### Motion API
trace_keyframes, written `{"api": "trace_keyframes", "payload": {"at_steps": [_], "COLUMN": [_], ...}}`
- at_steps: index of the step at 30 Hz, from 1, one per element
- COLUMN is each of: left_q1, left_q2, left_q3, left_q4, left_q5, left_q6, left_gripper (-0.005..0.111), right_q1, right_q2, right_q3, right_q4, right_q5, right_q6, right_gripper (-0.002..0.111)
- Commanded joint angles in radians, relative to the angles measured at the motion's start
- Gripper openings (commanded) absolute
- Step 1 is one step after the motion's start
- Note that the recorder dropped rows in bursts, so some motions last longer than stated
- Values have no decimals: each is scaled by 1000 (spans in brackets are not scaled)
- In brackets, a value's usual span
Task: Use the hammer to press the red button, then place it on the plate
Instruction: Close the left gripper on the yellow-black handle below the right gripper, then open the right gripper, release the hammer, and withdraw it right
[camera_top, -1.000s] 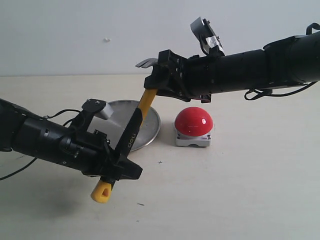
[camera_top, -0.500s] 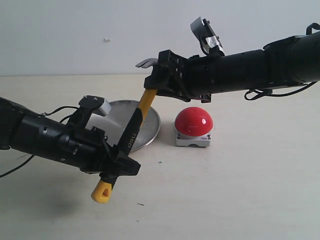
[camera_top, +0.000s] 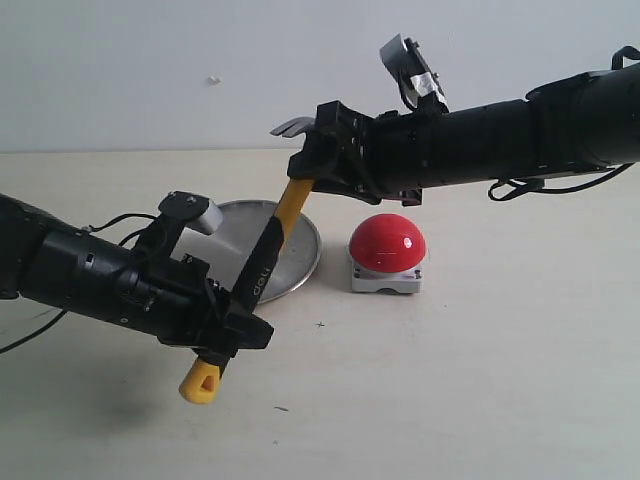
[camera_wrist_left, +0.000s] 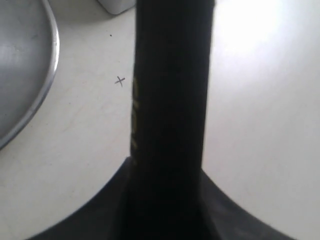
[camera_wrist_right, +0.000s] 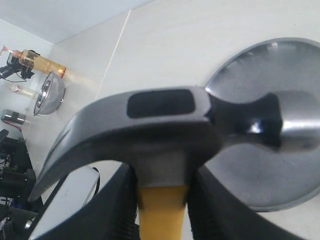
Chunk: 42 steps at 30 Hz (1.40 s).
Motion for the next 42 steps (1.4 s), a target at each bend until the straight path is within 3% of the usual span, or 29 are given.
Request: {"api": "trace_keyframes", "payload": {"at_steps": [1, 14, 21, 37, 42], "left_q1": [20, 34, 34, 34, 34], "left_q2": [-24, -117, -140, -151, -151], "left_q3": [-1, -1, -1, -1, -1], "left_q4": [3, -8, -21, -34, -34], "left_q5": [-3, 28, 27, 20, 20], "left_q6": [-4, -6, -7, -9, -11], "left_gripper": [0, 0, 0, 0, 0], "right_q1": [2, 2, 2, 2, 2], "right_q2": [-11, -11, -11, -47, -84], "right_q3": [-15, -15, -15, -15, -15], "right_q4": [43, 15, -95, -303, -450], "right_q5": [43, 44, 47, 36, 29], "right_q6": [11, 120, 218, 381, 484], "right_gripper": [6, 45, 57, 58, 58]}}
